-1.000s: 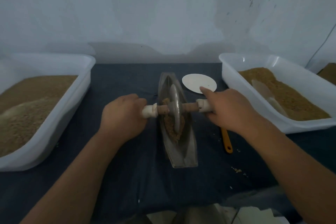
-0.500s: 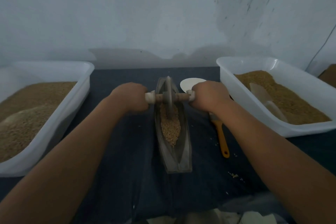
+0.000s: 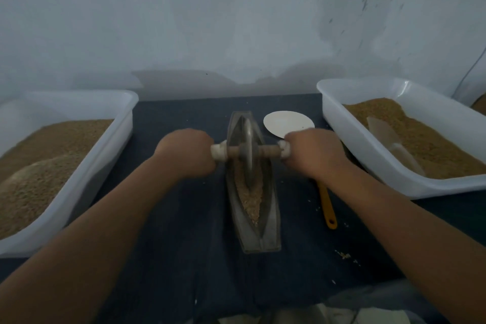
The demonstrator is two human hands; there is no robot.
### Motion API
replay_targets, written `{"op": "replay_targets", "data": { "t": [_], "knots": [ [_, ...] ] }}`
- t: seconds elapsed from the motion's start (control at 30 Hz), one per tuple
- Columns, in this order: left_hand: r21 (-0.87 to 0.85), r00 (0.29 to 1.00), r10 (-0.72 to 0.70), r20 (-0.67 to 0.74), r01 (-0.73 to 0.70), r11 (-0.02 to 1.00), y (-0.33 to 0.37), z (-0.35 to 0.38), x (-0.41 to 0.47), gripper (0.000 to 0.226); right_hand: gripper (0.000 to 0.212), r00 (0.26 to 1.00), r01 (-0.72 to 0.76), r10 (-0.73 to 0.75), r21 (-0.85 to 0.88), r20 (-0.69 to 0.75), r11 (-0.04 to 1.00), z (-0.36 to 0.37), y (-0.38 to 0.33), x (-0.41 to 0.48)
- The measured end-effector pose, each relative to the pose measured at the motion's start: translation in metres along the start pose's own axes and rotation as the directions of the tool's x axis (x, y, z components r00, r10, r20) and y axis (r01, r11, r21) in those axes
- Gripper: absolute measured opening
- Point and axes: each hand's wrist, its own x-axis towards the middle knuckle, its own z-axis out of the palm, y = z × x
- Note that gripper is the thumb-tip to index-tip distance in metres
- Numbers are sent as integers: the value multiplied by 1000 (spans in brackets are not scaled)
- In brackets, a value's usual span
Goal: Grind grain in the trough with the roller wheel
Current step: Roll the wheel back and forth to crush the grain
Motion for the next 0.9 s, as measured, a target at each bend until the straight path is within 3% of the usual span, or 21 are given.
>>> {"op": "replay_targets", "data": {
  "t": [0.1, 0.17, 0.33, 0.4, 0.5, 0.57, 0.67, 0.73, 0.9],
  "knots": [
    [8, 991, -80, -107, 81, 997, 0, -5, 27, 31, 41, 997, -64, 66, 38, -44, 997, -2, -4, 33],
    [14, 991, -83, -101, 85, 996, 2, -5, 28, 28, 42, 998, -66, 67, 49, -10, 997, -1, -2, 38],
    [-67, 989, 75, 131, -67, 995, -7, 5, -19, 20, 27, 987, 54, -66, 87, 144, 995, -7, 6, -11],
    [-88, 977, 132, 170, -119, 989, -11, 12, -38, 20, 28, 985, 144, -148, 58, 85, 988, -15, 8, -37],
    [-65, 985, 113, 132, -105, 992, -13, 19, -36, 24, 32, 983, 165, -169, 50, 74, 985, -18, 7, -38],
    [-43, 997, 47, 58, -44, 998, -9, 16, -17, 25, 30, 990, 97, -101, 48, 100, 994, -16, 3, -14],
    [-10, 992, -77, -101, 76, 997, -3, 6, 16, 26, 33, 1000, -4, 3, 30, 17, 1000, -11, -3, 22],
    [-24, 985, -117, -129, 115, 993, -2, 4, 27, 28, 31, 999, -28, 28, 4, -21, 1000, -11, -6, 34],
    [-85, 1000, -12, 28, 14, 996, -12, 19, -9, 16, 23, 977, 95, -112, 99, 184, 991, -30, 0, 5]
  ]
}}
